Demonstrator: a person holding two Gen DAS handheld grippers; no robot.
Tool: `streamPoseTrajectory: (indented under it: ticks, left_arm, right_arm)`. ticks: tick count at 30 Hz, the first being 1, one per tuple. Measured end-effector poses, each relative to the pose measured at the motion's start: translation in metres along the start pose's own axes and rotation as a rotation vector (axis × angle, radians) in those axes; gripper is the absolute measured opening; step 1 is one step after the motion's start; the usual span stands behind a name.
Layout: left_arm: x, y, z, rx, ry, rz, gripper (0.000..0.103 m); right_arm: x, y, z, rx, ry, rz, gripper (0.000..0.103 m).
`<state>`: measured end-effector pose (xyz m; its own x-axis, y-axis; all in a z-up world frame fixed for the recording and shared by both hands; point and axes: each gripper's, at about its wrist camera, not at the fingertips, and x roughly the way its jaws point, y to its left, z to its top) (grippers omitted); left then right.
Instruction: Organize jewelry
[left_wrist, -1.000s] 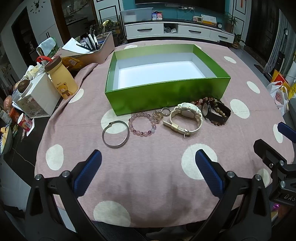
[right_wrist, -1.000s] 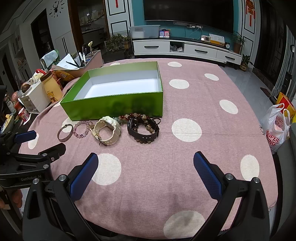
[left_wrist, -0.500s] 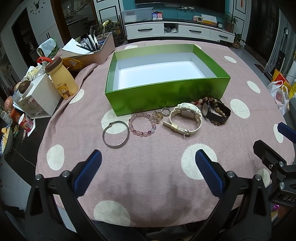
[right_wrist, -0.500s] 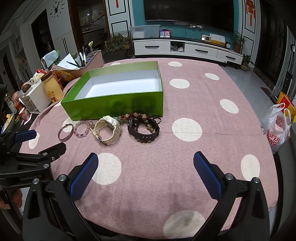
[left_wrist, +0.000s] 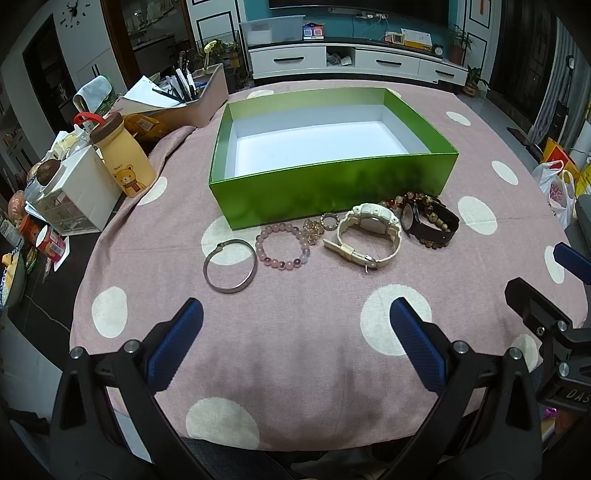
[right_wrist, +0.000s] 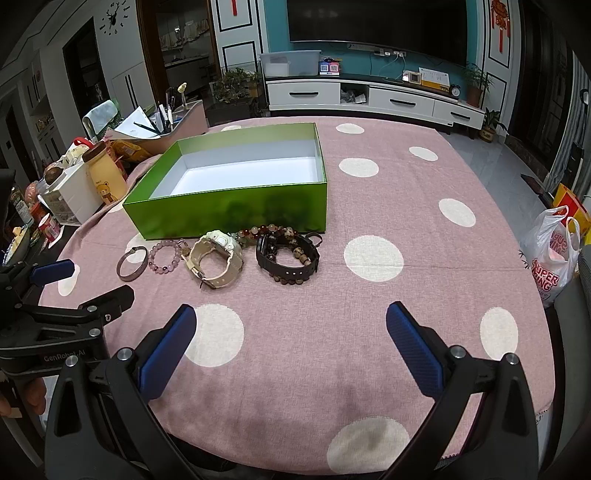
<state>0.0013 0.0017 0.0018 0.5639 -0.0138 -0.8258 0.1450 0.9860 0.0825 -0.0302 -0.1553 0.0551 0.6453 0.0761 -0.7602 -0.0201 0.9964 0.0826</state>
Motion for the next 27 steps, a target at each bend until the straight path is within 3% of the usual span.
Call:
streamPoseTrajectory:
  ticks: [27]
  left_arm:
    - [0.0001,0.0003,-0.0012,-0.001,0.002,-0.003,0.101]
  right_arm:
    - [-0.0012,0.0016,-0.0025,-0.002,0.003,-0.001,0.102]
